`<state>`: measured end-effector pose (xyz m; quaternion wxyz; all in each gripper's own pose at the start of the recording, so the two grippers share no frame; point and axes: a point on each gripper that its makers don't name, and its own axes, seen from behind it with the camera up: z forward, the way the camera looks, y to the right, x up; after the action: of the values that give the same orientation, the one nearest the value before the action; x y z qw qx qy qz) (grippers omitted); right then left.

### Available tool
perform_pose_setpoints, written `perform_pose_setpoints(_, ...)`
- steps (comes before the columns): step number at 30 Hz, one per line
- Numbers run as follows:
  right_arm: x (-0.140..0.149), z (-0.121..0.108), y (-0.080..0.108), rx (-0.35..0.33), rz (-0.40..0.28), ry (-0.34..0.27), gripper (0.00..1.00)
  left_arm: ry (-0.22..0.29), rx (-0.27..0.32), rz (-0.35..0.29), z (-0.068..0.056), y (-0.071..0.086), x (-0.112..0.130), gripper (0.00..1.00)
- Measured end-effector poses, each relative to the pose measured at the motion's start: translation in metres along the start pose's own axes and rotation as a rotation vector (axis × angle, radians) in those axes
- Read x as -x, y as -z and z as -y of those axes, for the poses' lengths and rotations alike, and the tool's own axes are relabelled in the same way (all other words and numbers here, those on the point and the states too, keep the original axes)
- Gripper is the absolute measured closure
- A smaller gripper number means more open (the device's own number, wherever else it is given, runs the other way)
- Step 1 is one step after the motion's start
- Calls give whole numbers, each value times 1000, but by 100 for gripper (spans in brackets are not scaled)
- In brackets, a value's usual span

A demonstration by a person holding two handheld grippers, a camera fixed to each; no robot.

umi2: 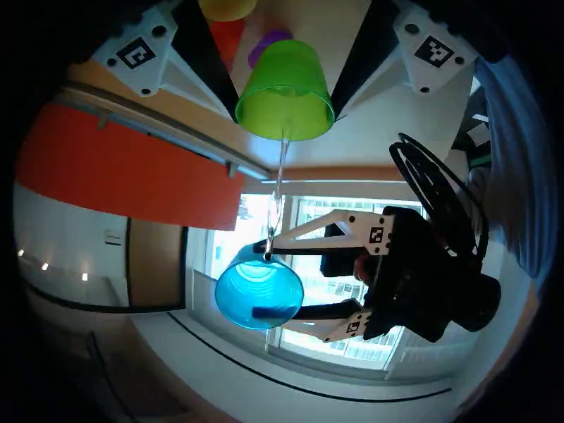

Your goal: Pour water

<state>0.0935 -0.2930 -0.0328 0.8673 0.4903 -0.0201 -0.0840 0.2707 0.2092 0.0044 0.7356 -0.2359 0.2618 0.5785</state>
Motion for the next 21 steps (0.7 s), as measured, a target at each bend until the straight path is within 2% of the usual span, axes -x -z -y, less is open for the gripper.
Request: perform_pose_setpoints(21, -2, 2, -1, -2, -9, -1, 8, -104, -16, 3, 4, -6, -2, 17)
